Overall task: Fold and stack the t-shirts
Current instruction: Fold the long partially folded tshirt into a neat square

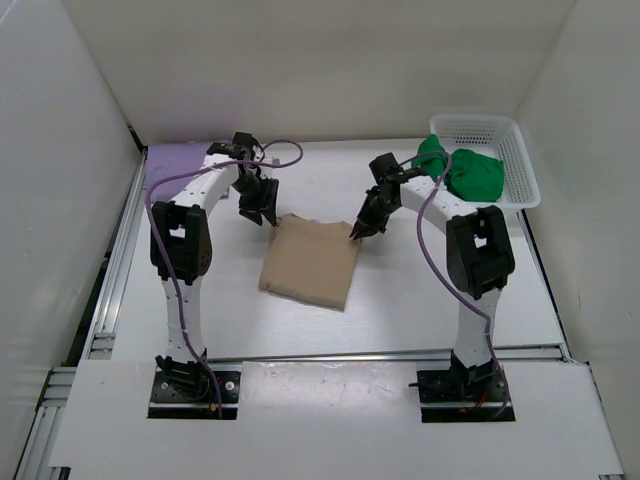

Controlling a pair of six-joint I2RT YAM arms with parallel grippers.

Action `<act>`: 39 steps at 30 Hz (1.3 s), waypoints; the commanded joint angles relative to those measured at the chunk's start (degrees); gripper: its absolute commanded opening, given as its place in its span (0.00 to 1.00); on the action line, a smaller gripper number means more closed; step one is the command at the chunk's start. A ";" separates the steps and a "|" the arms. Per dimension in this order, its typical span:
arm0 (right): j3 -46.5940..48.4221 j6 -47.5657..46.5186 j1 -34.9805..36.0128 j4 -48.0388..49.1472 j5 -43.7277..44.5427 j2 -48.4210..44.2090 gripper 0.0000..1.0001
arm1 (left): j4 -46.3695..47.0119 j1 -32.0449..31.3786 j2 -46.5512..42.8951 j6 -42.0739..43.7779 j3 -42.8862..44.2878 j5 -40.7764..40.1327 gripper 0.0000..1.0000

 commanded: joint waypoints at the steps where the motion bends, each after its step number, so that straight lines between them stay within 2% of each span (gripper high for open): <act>1: 5.52 0.43 -3.58 -1.24 4.93 4.20 0.19 | 8.40 2.64 0.68 0.27 5.15 -2.72 0.57; 4: 7.54 1.58 -5.87 -1.24 8.02 5.44 0.26 | 9.55 4.74 1.74 0.27 9.73 -2.72 0.61; 7: 8.17 -1.13 -5.18 1.22 8.02 4.22 0.36 | 10.16 5.37 -0.88 0.27 8.27 -3.77 0.61; 9: 8.96 -4.81 -2.72 1.84 8.62 2.20 0.36 | 11.21 5.37 -3.96 0.27 4.67 -1.43 0.54; 10: 8.96 -5.45 -1.75 1.84 9.33 1.41 0.35 | 11.92 4.67 -6.85 0.27 2.56 -0.10 0.51; 13: 5.72 -4.14 0.97 1.14 10.74 -1.49 0.20 | 11.92 2.74 -8.37 0.27 -2.11 3.59 0.39; 14: 2.92 -3.26 1.50 1.14 10.74 -2.11 0.10 | 11.05 1.34 -7.85 0.27 -3.16 4.47 0.39; 17: 0.26 -1.24 2.82 2.54 7.76 -1.50 0.00 | 9.02 -0.70 -4.86 0.27 -3.18 7.29 0.38; 21: 1.65 -1.23 2.83 3.68 5.56 3.41 0.00 | 9.19 -1.49 -0.56 0.27 -1.59 8.96 0.38; 28: 15.09 -2.99 0.98 3.68 4.94 14.92 0.00 | 11.75 -0.87 5.78 0.27 3.76 0.19 0.43; 30: 16.77 -3.60 0.98 3.68 3.37 15.99 0.00 | 12.36 -0.35 7.01 0.27 5.69 -1.75 0.43; 34: 18.18 -7.02 0.45 4.21 2.13 15.12 0.00 | 12.36 -0.35 4.65 0.27 6.84 -3.08 0.51; 36: 18.18 -8.61 0.45 4.21 2.91 11.88 0.06 | 12.36 0.18 0.89 0.27 5.97 -3.08 0.59; 37: 17.14 -9.23 0.45 4.21 3.61 10.29 0.24 | 13.49 0.18 -0.79 0.27 5.01 -3.95 0.61; 38: 16.35 -9.75 0.45 2.99 6.06 7.15 0.34 | 14.20 0.18 -4.38 0.27 3.69 -5.43 0.65; 39: 15.38 -9.76 -0.07 1.94 7.39 5.63 0.42 | 14.21 0.70 -6.07 0.27 2.20 -6.23 0.81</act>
